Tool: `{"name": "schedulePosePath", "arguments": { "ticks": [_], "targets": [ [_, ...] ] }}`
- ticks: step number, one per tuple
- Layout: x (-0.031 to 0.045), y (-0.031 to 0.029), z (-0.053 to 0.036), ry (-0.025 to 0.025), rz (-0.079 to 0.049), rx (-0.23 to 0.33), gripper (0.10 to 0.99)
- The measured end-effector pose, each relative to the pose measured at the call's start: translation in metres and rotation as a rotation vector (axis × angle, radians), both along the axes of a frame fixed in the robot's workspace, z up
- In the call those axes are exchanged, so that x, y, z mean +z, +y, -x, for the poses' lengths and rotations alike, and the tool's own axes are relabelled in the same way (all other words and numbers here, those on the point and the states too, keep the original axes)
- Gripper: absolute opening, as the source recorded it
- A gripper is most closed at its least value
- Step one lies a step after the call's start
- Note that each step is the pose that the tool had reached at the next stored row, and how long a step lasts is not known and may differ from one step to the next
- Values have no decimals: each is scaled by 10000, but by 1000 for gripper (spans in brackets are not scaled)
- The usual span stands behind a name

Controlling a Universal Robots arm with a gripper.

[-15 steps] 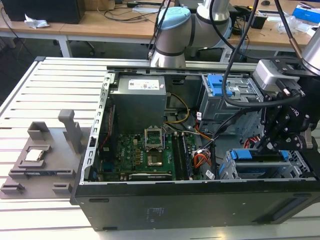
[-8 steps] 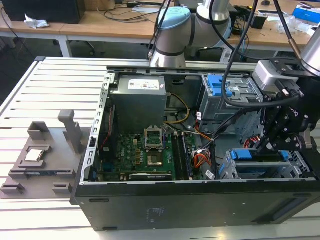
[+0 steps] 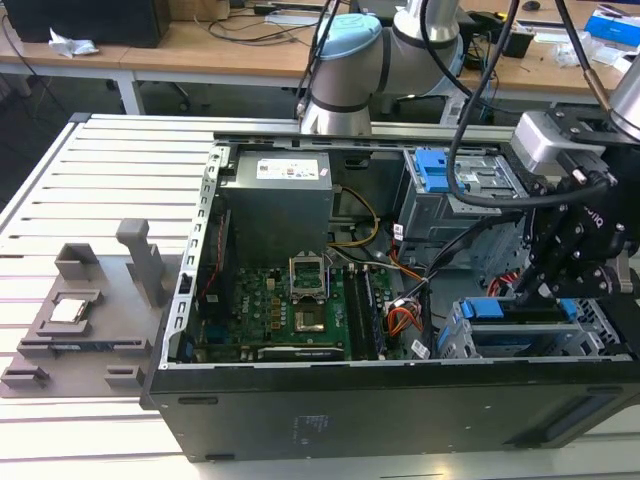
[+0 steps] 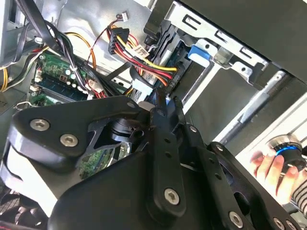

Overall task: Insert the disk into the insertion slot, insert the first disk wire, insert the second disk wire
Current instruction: 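Insert the second disk wire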

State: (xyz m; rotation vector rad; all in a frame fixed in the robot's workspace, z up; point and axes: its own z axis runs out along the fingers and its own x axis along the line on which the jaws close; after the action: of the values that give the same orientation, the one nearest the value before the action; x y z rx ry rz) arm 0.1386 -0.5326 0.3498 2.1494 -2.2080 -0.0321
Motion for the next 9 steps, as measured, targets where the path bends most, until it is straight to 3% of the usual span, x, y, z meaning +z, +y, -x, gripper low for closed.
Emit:
{"name": "schedulePosePath", "arguments": {
  "ticks": [1,3,5,9],
  "targets": [
    [54,3,0,0,4,-1,220],
    [92,6,0,1,4,-1,204],
    [136,9,0,0,6,0,106],
    [343,16,0,0,11,-1,106]
  ]
}}
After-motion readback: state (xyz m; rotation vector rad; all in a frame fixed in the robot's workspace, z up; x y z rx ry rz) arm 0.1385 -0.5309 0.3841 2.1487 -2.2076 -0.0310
